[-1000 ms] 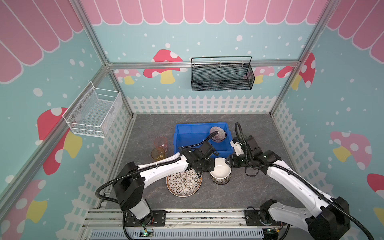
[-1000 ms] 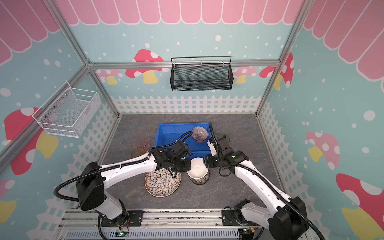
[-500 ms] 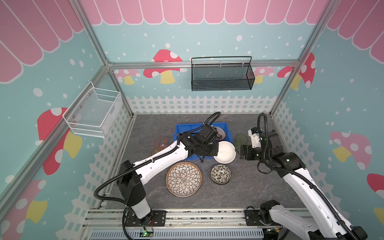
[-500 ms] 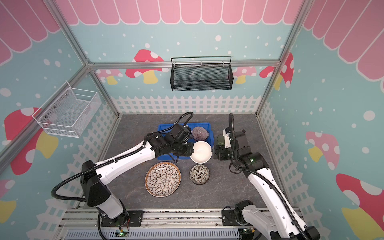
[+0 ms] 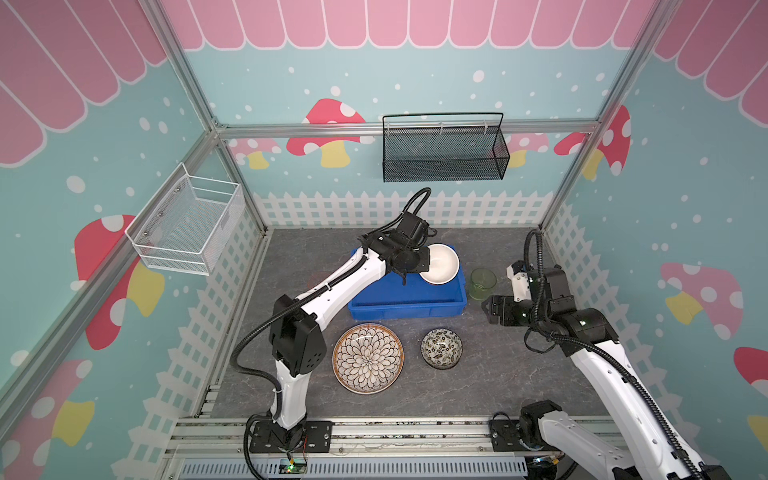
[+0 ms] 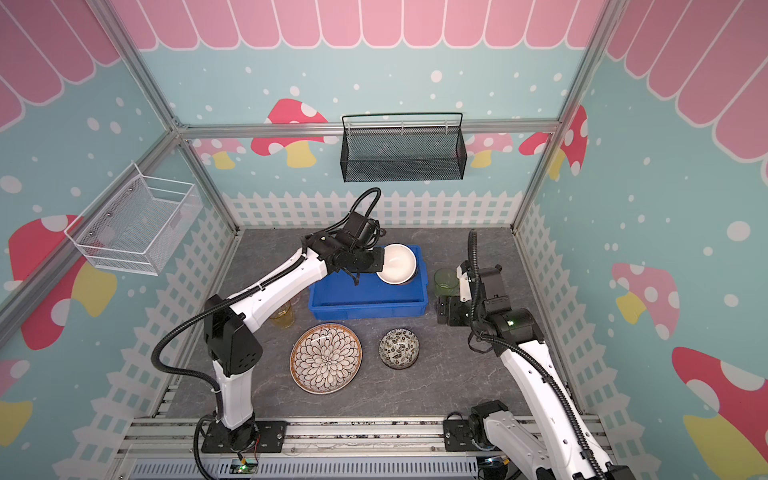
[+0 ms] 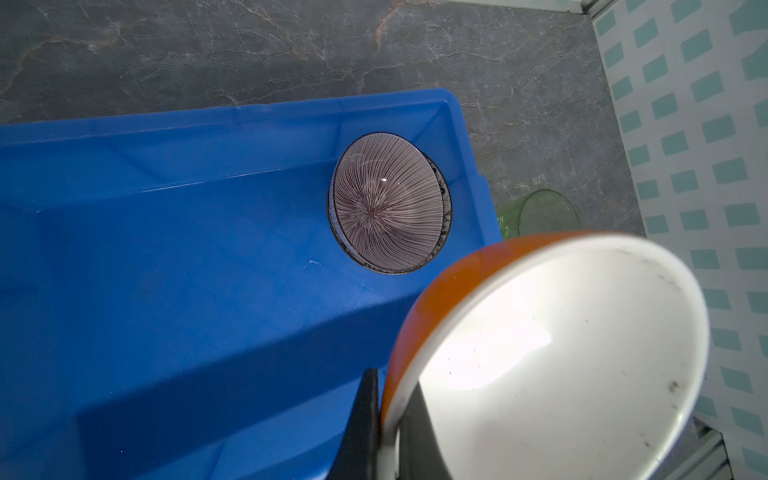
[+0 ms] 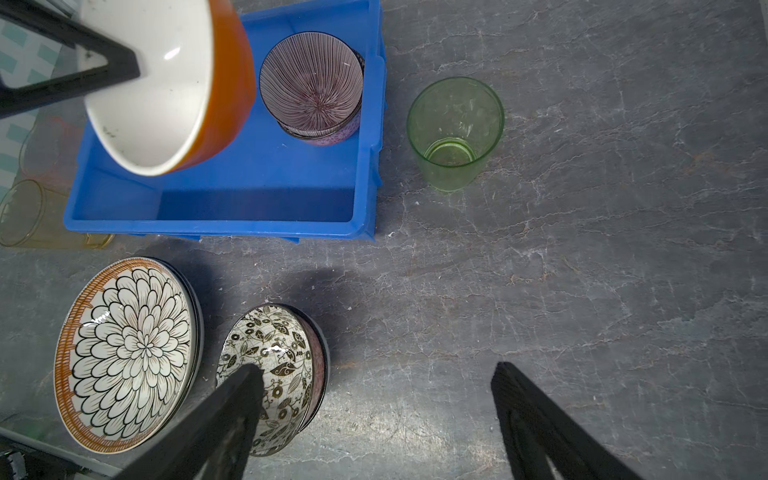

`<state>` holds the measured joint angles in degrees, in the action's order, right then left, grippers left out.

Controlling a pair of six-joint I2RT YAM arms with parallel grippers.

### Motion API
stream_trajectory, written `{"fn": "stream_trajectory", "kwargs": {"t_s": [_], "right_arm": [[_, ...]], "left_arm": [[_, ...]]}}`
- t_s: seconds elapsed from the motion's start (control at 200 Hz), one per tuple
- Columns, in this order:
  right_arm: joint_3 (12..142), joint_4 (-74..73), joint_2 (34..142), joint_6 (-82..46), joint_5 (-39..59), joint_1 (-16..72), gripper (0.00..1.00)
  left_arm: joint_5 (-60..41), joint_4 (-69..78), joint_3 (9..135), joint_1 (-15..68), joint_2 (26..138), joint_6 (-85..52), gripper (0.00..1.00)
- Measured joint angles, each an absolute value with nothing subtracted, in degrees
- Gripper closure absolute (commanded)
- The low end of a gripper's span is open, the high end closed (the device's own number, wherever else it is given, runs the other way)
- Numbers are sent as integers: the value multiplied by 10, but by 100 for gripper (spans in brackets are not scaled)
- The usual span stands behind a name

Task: Place the mixed dishes into the plastic bin
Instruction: 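Carry the white bowl into the bin and lower it onto the striped bowl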

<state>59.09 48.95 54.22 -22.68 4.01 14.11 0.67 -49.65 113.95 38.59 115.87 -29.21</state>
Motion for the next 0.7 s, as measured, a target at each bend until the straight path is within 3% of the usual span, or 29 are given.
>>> {"fn": "stream_trajectory", "kwargs": {"t_s": [0.33, 0.7], "right_arm": [[576, 487, 557, -216, 41, 133, 11], [566, 484, 562, -207, 45, 119, 11]], "left_arm": [[24, -508, 1244, 368, 1271, -272, 100], [30, -509, 1288, 354, 1319, -267, 100]]}}
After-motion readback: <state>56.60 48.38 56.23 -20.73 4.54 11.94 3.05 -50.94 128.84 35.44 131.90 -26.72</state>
